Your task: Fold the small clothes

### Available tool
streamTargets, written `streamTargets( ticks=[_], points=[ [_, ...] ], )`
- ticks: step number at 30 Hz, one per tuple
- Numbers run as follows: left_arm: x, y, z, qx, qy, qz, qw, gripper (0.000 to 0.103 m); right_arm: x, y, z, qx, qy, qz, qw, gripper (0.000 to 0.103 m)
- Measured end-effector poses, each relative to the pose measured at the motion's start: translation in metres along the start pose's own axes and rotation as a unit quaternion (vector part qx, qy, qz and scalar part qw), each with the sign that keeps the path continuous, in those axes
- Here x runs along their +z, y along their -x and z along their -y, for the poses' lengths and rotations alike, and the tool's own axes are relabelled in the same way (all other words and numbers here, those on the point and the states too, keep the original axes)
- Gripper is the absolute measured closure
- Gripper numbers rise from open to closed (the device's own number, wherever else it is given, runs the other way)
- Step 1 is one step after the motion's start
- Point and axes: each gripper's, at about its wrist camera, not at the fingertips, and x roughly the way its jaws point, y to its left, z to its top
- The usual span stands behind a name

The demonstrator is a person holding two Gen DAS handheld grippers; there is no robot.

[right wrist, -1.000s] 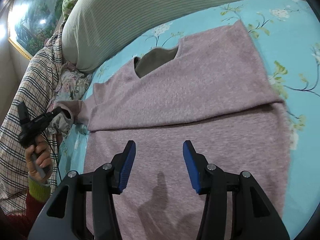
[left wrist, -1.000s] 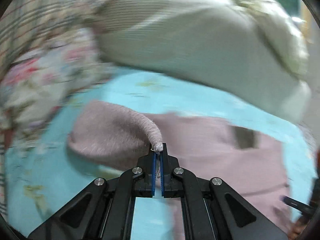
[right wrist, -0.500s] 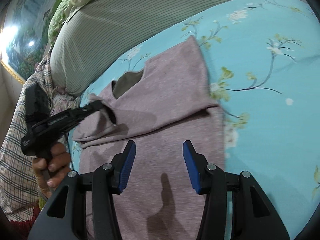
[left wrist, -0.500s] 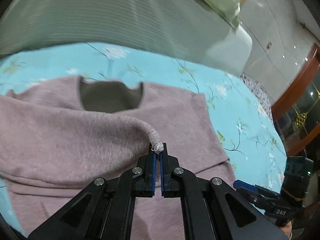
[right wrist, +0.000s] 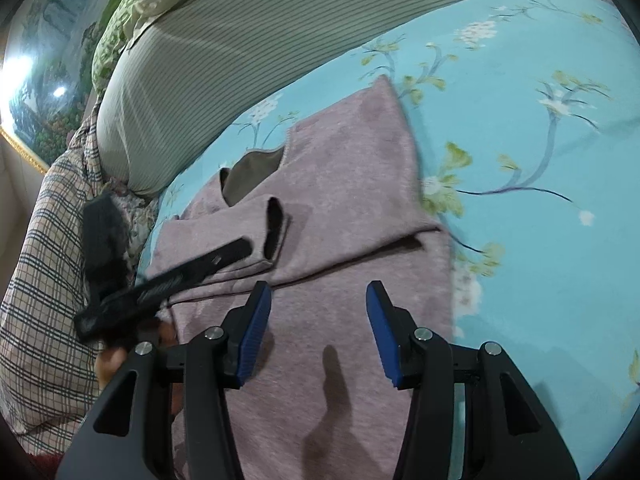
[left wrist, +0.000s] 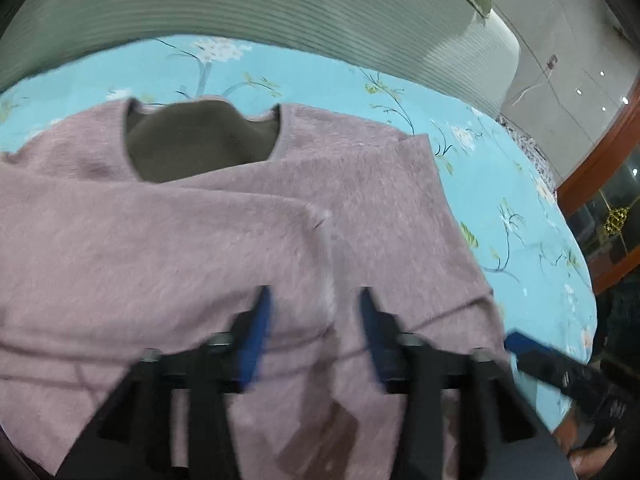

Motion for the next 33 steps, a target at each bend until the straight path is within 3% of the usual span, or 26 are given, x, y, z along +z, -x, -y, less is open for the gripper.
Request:
streamTargets(
  ticks=[4, 8, 10, 13, 15, 18, 19, 21, 22, 26, 28, 31, 33],
  points=[
    [-0.029, 0.044, -0.029, 0.024, 0.011, 0.03, 0.9992, 0.042, 0.009, -0.021, -0.017, 0.012, 0.016, -0.014, 1.0, 0.044],
    [-0.054, 0.081, -0.089, 0.093, 0.059, 0.05, 0.9926, 0.042, 0.022, -0.049, -0.034, 0.023, 0.032, -0.028, 0.999, 0.044],
    [-0.062, 0.098, -0.123, 0.137, 0.088, 0.062, 0.9846, 0.042, 0.027, -0.066, -0.04, 0.025, 0.037, -0.037, 0.998, 0.044],
    [-0.077, 0.122, -0.19, 0.184, 0.17, 0.075, 0.9652, 0.044, 0.035, -0.097, -0.048, 0.016, 0.045, -0.057, 0.997, 0.044],
    [-0.083, 0.13, -0.221, 0.201, 0.209, 0.084, 0.9535, 0.046, 0.038, -0.119, -0.05, 0.004, 0.046, -0.071, 0.996, 0.044],
    [-0.085, 0.131, -0.247, 0.199, 0.236, 0.087, 0.9471, 0.047, 0.04, -0.143, -0.051, 0.002, 0.04, -0.083, 0.996, 0.044],
    [-0.084, 0.128, -0.252, 0.194, 0.242, 0.085, 0.9469, 0.047, 0.04, -0.147, -0.053, 0.004, 0.041, -0.083, 0.996, 0.047],
    [-0.081, 0.121, -0.257, 0.188, 0.246, 0.078, 0.9477, 0.047, 0.042, -0.151, -0.058, 0.007, 0.049, -0.082, 0.995, 0.079],
    [-0.078, 0.118, -0.257, 0.189, 0.246, 0.078, 0.9476, 0.047, 0.044, -0.15, -0.061, 0.014, 0.05, -0.081, 0.995, 0.098],
    [-0.068, 0.107, -0.257, 0.192, 0.234, 0.075, 0.9502, 0.048, 0.059, -0.11, -0.072, 0.047, 0.062, -0.03, 0.996, 0.098],
    [-0.064, 0.103, -0.253, 0.203, 0.22, 0.072, 0.9515, 0.052, 0.07, -0.072, -0.069, 0.06, 0.062, 0.019, 0.996, 0.098],
    [-0.061, 0.096, -0.245, 0.222, 0.201, 0.064, 0.9519, 0.052, 0.083, -0.027, -0.039, 0.023, 0.046, 0.081, 0.995, 0.098],
    [-0.059, 0.092, -0.24, 0.226, 0.193, 0.063, 0.9526, 0.052, 0.085, -0.023, -0.009, -0.014, 0.021, 0.076, 0.997, 0.098]
  ],
)
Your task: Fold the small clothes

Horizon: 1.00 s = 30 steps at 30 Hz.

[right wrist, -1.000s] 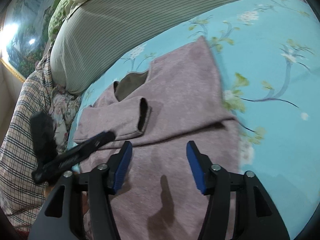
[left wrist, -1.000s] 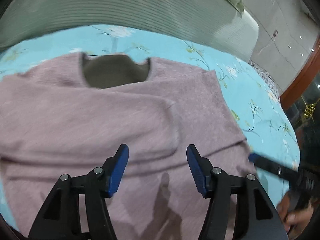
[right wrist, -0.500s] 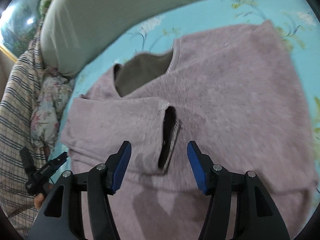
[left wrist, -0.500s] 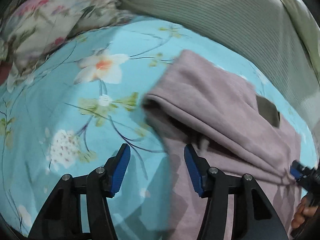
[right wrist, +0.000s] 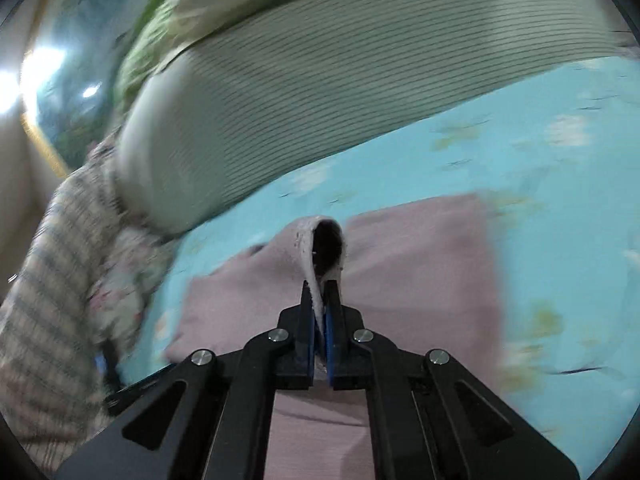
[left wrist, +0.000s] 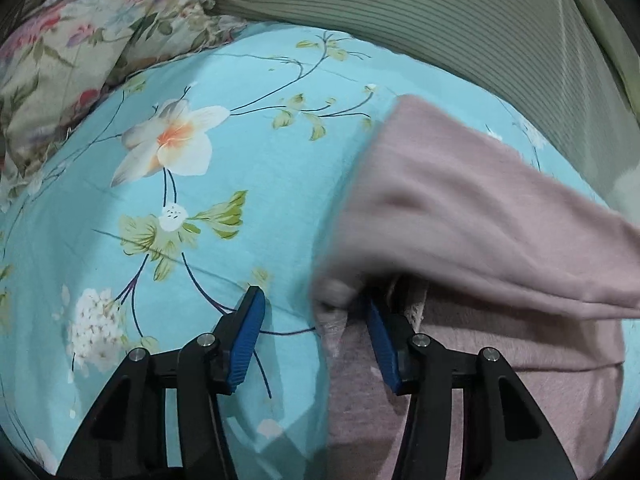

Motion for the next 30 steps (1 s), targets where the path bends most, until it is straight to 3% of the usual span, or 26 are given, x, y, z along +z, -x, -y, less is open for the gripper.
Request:
streamTargets(
  ticks=[5, 9, 14, 18, 21, 24, 25, 26, 28, 30],
  points=[
    [-0.011, 0.005, 0.013, 0.019, -0.024, 0.012, 0.9995, 0.056, -0.024, -0.017, 0.05, -0.044, -0.043, -0.046, 0.997, 0.098],
    [-0.02, 0.015, 0.018, 0.034, -0.024, 0.035, 0.9985, 0.072, -0.039, -0.022, 0.049, -0.042, -0.037, -0.054, 0.997, 0.098],
    [-0.026, 0.04, 0.024, 0.058, -0.015, 0.093, 0.9939, 0.074, -0.035, -0.018, 0.044, -0.037, -0.027, -0.049, 0.998, 0.098],
    [-0.033, 0.028, 0.024, 0.072, -0.013, 0.067, 0.9951, 0.078, -0.038, -0.015, 0.044, -0.051, -0.021, -0.053, 0.997, 0.098],
    [-0.039, 0.023, 0.018, 0.058, -0.007, 0.048, 0.9971, 0.078, -0.041, -0.015, 0.046, -0.095, -0.016, -0.063, 0.993, 0.098],
    [-0.042, 0.024, 0.017, 0.056, -0.014, 0.047, 0.9972, 0.075, -0.041, 0.0, 0.032, -0.122, -0.007, -0.038, 0.992, 0.092],
    [-0.043, 0.023, 0.016, 0.054, -0.014, 0.046, 0.9974, 0.074, -0.041, 0.008, 0.022, -0.124, 0.003, -0.019, 0.992, 0.085],
    [-0.044, 0.022, 0.016, 0.053, -0.011, 0.045, 0.9975, 0.074, -0.04, 0.014, 0.014, -0.12, 0.011, -0.004, 0.993, 0.069],
    [-0.045, 0.023, 0.016, 0.052, -0.006, 0.048, 0.9975, 0.073, -0.038, 0.023, -0.009, -0.094, 0.032, 0.023, 0.995, 0.046],
    [-0.046, 0.023, 0.015, 0.055, 0.0, 0.051, 0.9972, 0.069, -0.036, 0.014, -0.034, -0.046, 0.055, 0.008, 0.997, 0.044]
  ],
)
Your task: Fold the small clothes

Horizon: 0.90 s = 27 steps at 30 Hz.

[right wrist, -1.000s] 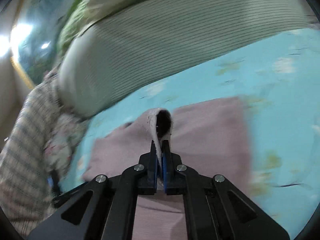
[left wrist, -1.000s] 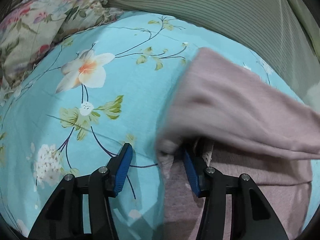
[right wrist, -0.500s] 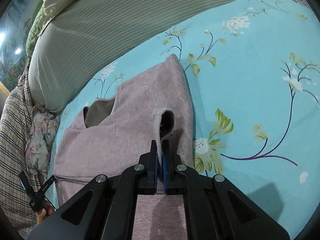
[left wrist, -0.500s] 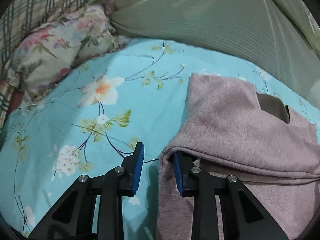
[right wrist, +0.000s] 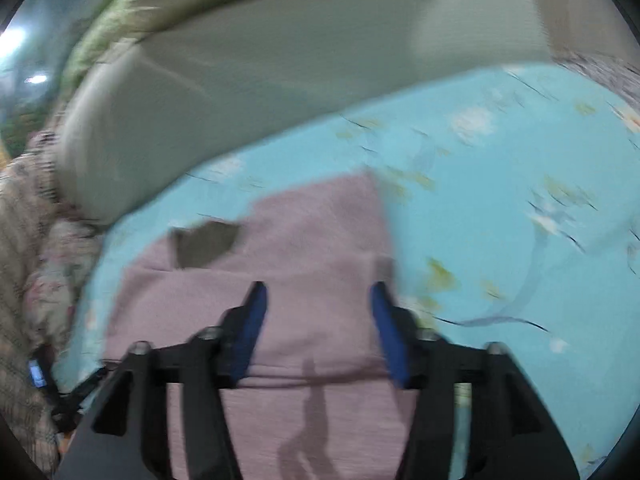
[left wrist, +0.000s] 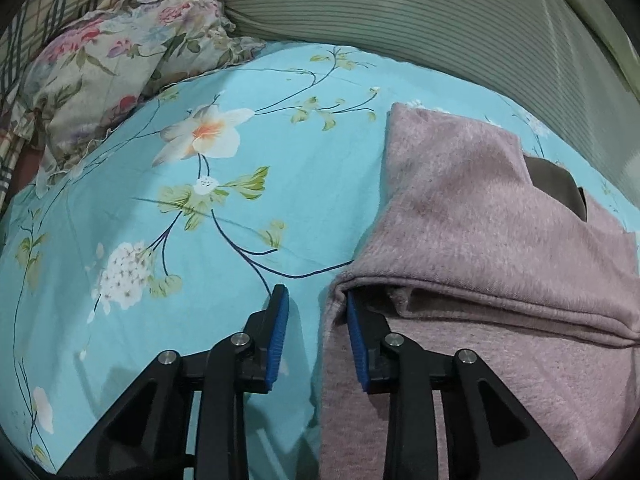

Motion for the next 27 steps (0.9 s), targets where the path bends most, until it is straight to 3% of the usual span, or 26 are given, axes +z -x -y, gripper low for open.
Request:
streamTargets(
  ticks=[3, 5, 8, 11, 14, 17, 20, 27],
  points=[
    [0.0, 0.003, -0.007, -0.006, 0.022, -0.002, 0.9997, 0.067, 0.002, -0.023, -0.031, 0.059, 0.018, -0.04, 0.997, 0.044],
    [0.001, 0.007, -0.011, -0.017, 0.037, -0.017, 0.999, 0.067, 0.001, -0.032, -0.044, 0.069, 0.03, -0.052, 0.996, 0.044],
    [0.005, 0.029, -0.014, -0.068, 0.052, -0.006, 0.9963, 0.071, -0.008, -0.04, -0.049, 0.089, 0.03, -0.062, 0.994, 0.044],
    [0.022, 0.045, 0.003, -0.125, 0.028, 0.014, 0.9917, 0.071, -0.017, -0.053, -0.038, 0.08, 0.012, -0.083, 0.993, 0.044],
    [0.038, 0.034, 0.03, -0.208, 0.0, -0.004, 0.9781, 0.067, -0.023, -0.06, -0.009, 0.059, -0.022, -0.091, 0.994, 0.044],
    [0.048, 0.0, 0.051, -0.197, -0.022, -0.038, 0.9795, 0.068, -0.026, -0.057, 0.028, 0.008, -0.049, -0.097, 0.994, 0.045],
    [0.049, -0.035, 0.048, -0.181, -0.015, -0.094, 0.9788, 0.074, -0.026, -0.042, 0.058, 0.019, -0.073, -0.091, 0.993, 0.052],
    [0.026, -0.004, 0.029, -0.181, -0.023, -0.089, 0.9792, 0.073, -0.035, 0.011, 0.06, 0.0, -0.054, -0.063, 0.997, 0.05]
  ],
)
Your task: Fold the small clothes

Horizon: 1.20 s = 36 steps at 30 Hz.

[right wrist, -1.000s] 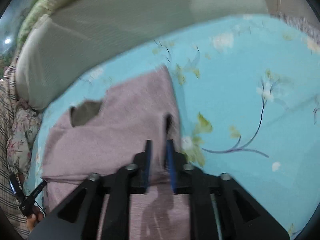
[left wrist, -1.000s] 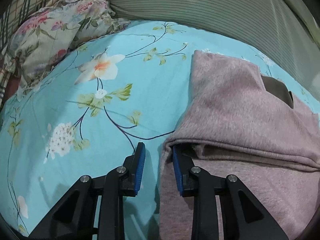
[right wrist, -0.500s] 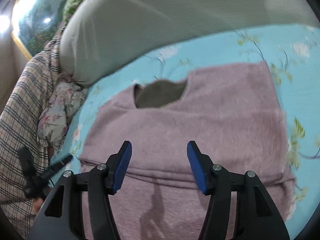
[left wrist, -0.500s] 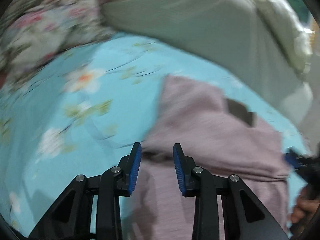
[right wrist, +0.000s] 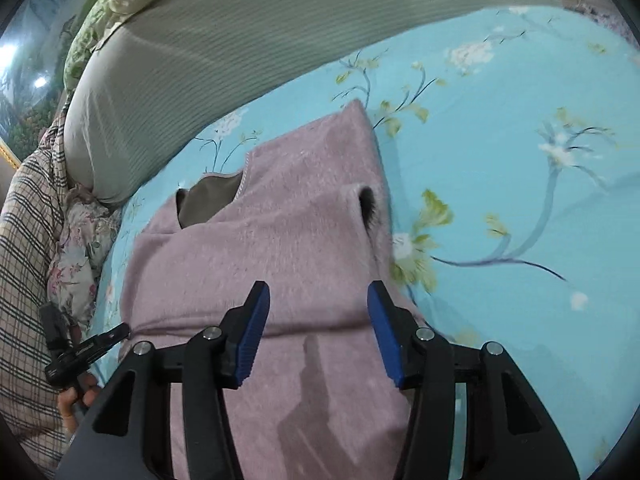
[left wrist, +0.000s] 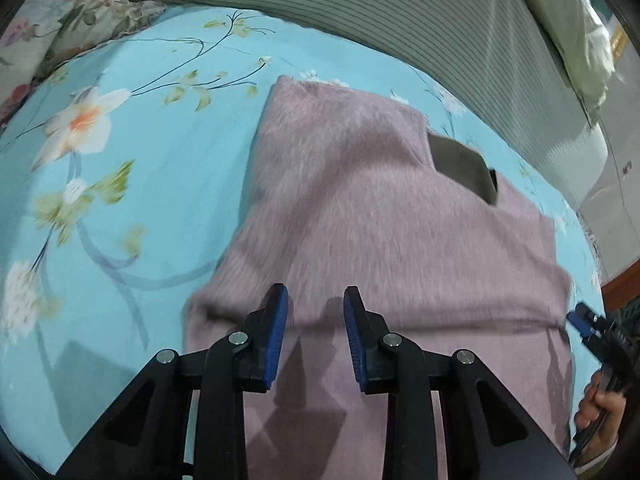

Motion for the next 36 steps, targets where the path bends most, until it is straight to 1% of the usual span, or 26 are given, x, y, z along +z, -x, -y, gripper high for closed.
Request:
streamTargets(
  ticks=[1, 3, 5, 8, 10, 13, 14, 15, 17, 18, 19, 21, 23, 24, 26, 27, 29, 30, 32, 34, 36],
  points=[
    [-0.006, 0.007, 0.0, 0.004, -0.002, 0.0, 1.0, 0.065, -0.003, 0.007, 0.003, 0.004, -0.001, 0.001, 1.0, 0.05],
    [-0.026, 0.028, 0.003, 0.021, -0.008, 0.011, 0.9997, 0.054, -0.014, 0.023, 0.005, 0.004, 0.0, 0.003, 1.0, 0.05],
    [-0.044, 0.05, 0.002, 0.019, -0.012, 0.022, 0.9995, 0.053, -0.026, 0.04, 0.011, 0.005, 0.006, 0.003, 1.0, 0.05],
    [-0.073, 0.08, -0.006, 0.014, -0.013, 0.027, 0.9995, 0.046, -0.044, 0.056, 0.019, 0.006, 0.014, -0.008, 1.0, 0.05],
    [-0.093, 0.092, -0.012, 0.013, -0.018, 0.021, 0.9995, 0.041, -0.058, 0.065, 0.025, 0.01, 0.017, -0.018, 1.0, 0.05],
    [-0.123, 0.1, -0.016, 0.014, -0.025, 0.004, 0.9996, 0.039, -0.081, 0.073, 0.041, 0.03, 0.009, -0.043, 0.999, 0.05],
    [-0.135, 0.102, -0.018, 0.013, -0.026, -0.004, 0.9996, 0.039, -0.09, 0.075, 0.046, 0.043, 0.004, -0.053, 0.998, 0.05],
    [-0.144, 0.104, -0.021, 0.011, -0.025, -0.009, 0.9996, 0.039, -0.102, 0.079, 0.052, 0.064, -0.002, -0.067, 0.996, 0.05],
    [-0.165, 0.108, -0.027, -0.005, -0.017, -0.026, 0.9995, 0.038, -0.122, 0.086, 0.058, 0.101, -0.002, -0.085, 0.991, 0.05],
    [-0.177, 0.111, -0.029, -0.018, -0.013, -0.034, 0.9992, 0.037, -0.13, 0.091, 0.059, 0.113, 0.003, -0.09, 0.99, 0.05],
    [-0.183, 0.113, -0.029, -0.024, -0.013, -0.035, 0.999, 0.036, -0.142, 0.098, 0.059, 0.129, 0.014, -0.096, 0.987, 0.05],
    [-0.206, 0.125, -0.029, -0.041, -0.024, -0.033, 0.9983, 0.033, -0.161, 0.111, 0.058, 0.148, 0.036, -0.11, 0.982, 0.05],
    [-0.222, 0.132, -0.026, -0.058, -0.029, -0.04, 0.9971, 0.032, -0.177, 0.121, 0.057, 0.165, 0.052, -0.118, 0.978, 0.05],
    [-0.231, 0.136, -0.026, -0.067, -0.034, -0.042, 0.9963, 0.032, -0.187, 0.127, 0.058, 0.172, 0.061, -0.125, 0.975, 0.05],
    [-0.252, 0.143, -0.024, -0.08, -0.055, -0.052, 0.994, 0.032, -0.202, 0.128, 0.062, 0.172, 0.068, -0.141, 0.973, 0.05],
    [-0.264, 0.142, -0.025, -0.085, -0.059, -0.066, 0.9924, 0.032, -0.21, 0.126, 0.064, 0.172, 0.07, -0.152, 0.971, 0.05],
    [-0.279, 0.137, -0.031, -0.089, -0.055, -0.088, 0.9906, 0.033, -0.221, 0.121, 0.07, 0.171, 0.071, -0.166, 0.969, 0.05],
    [-0.286, 0.134, -0.036, -0.091, -0.051, -0.096, 0.9899, 0.036, -0.225, 0.116, 0.072, 0.169, 0.07, -0.169, 0.969, 0.05],
    [-0.293, 0.131, -0.041, -0.095, -0.043, -0.098, 0.9897, 0.041, -0.23, 0.108, 0.075, 0.166, 0.07, -0.166, 0.97, 0.05],
    [-0.294, 0.131, -0.044, -0.107, -0.036, -0.094, 0.9892, 0.041, -0.232, 0.104, 0.074, 0.176, 0.073, -0.161, 0.968, 0.05],
    [-0.29, 0.128, -0.044, -0.119, -0.04, -0.093, 0.9877, 0.041, -0.233, 0.101, 0.067, 0.19, 0.086, -0.158, 0.965, 0.05]
  ],
)
